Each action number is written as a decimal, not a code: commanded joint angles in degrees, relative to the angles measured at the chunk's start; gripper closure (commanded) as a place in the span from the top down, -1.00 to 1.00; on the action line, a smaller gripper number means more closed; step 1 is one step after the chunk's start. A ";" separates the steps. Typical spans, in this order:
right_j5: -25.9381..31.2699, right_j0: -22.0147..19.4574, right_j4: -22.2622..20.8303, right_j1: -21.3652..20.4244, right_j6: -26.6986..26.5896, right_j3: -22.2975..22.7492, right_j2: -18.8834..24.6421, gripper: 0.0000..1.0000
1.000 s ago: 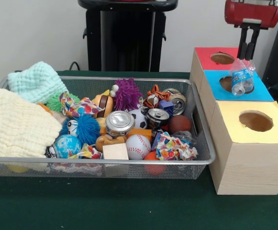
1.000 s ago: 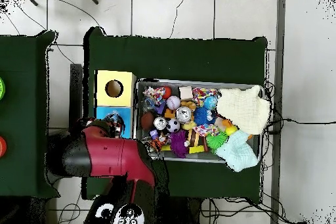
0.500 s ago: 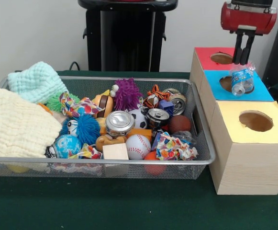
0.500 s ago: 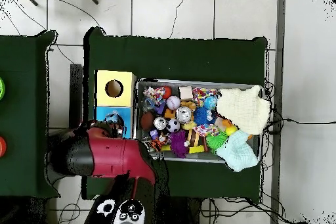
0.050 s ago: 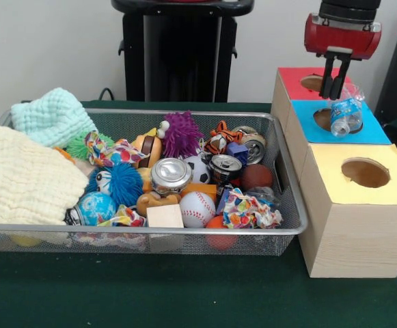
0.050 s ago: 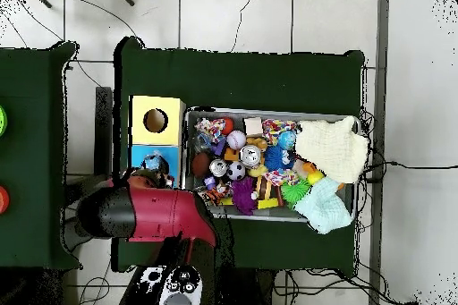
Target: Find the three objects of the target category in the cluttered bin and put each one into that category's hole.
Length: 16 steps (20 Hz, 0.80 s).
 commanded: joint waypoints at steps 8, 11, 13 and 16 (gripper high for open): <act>4.18 2.22 0.29 2.03 10.65 -0.40 0.42 -1.00; 6.36 1.93 1.22 -0.29 10.42 -0.20 1.02 -1.00; 7.63 1.88 1.47 -1.37 10.20 -0.31 1.19 -1.00; 7.04 0.91 2.47 -2.40 9.84 0.73 2.92 -1.00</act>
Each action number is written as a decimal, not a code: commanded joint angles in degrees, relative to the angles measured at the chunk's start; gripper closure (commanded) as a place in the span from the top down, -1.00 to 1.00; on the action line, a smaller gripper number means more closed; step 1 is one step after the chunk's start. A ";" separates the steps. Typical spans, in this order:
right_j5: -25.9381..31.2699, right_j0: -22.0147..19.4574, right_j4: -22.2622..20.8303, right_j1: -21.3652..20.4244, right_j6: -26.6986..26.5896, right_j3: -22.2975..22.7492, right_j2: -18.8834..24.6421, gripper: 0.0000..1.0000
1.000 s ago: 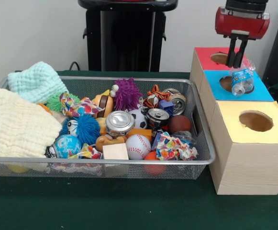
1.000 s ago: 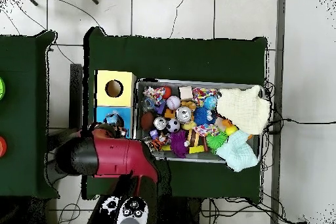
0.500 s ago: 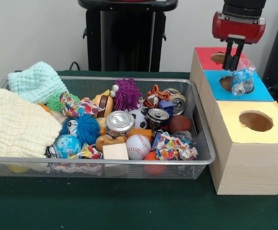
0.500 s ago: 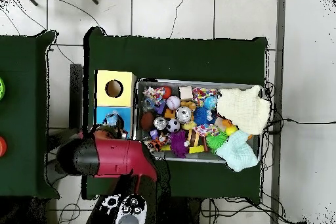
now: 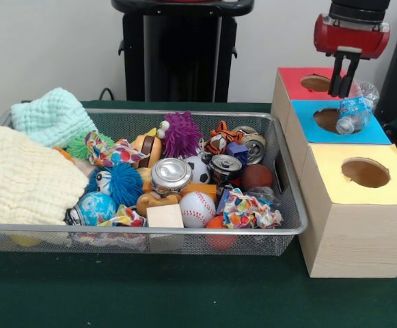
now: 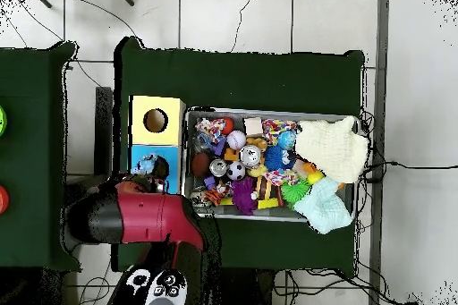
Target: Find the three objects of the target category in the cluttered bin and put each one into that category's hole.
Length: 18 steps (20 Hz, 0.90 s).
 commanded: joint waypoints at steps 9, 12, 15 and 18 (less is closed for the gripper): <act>0.53 -5.80 4.09 -2.00 8.24 4.29 9.03 -1.00; 0.43 -5.58 3.65 -1.80 8.63 4.35 8.67 -1.00; 1.32 -5.56 3.46 -1.73 8.72 3.72 8.47 -1.00; 1.45 -5.69 3.26 -0.91 8.54 3.11 8.52 -1.00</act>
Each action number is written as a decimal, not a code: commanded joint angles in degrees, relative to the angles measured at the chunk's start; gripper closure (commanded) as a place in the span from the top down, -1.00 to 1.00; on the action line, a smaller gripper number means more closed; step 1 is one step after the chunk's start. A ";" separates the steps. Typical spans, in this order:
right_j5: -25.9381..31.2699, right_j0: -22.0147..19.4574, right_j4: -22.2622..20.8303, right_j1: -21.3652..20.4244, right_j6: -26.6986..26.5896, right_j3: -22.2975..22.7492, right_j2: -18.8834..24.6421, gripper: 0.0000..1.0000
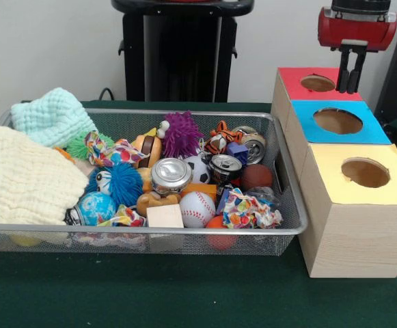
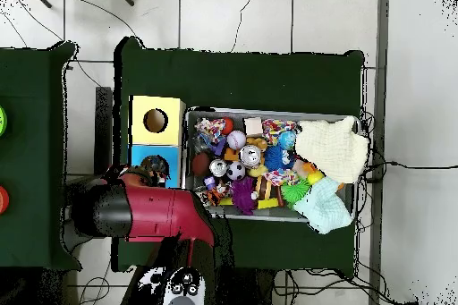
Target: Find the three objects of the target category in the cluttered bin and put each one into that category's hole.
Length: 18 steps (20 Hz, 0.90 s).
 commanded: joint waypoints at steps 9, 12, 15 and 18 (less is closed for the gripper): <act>2.53 -1.46 0.33 0.16 8.91 2.43 2.25 -1.00; 6.17 -2.16 -0.28 -0.28 8.35 0.23 0.31 -1.00; 9.57 -3.26 -0.55 -1.95 7.20 -1.06 -0.04 -1.00; 13.23 -3.94 -1.84 -3.05 5.80 -2.99 -1.17 -1.00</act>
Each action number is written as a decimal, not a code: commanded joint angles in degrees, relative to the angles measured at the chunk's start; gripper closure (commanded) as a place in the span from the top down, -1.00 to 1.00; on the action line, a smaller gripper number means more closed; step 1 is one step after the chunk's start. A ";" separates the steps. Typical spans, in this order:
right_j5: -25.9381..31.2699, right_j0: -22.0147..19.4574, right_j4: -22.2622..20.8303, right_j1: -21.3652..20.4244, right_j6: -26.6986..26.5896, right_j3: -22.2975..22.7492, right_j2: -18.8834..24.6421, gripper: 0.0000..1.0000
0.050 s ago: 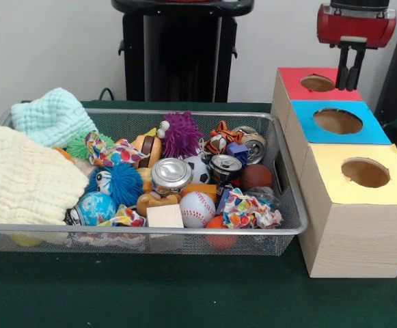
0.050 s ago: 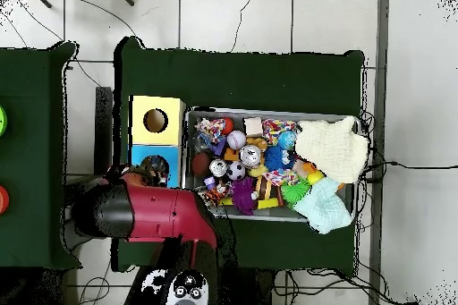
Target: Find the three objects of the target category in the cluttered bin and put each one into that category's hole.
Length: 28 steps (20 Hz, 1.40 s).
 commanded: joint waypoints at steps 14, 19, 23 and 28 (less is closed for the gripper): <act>8.23 -7.00 -6.14 -1.04 3.57 -2.75 -1.59 1.00; 2.81 -12.23 -4.23 0.93 3.18 -1.35 2.27 1.00; 3.79 -13.15 -3.95 -0.58 4.59 -2.19 1.07 1.00; 1.45 -16.12 -3.88 2.82 4.09 -4.65 2.53 1.00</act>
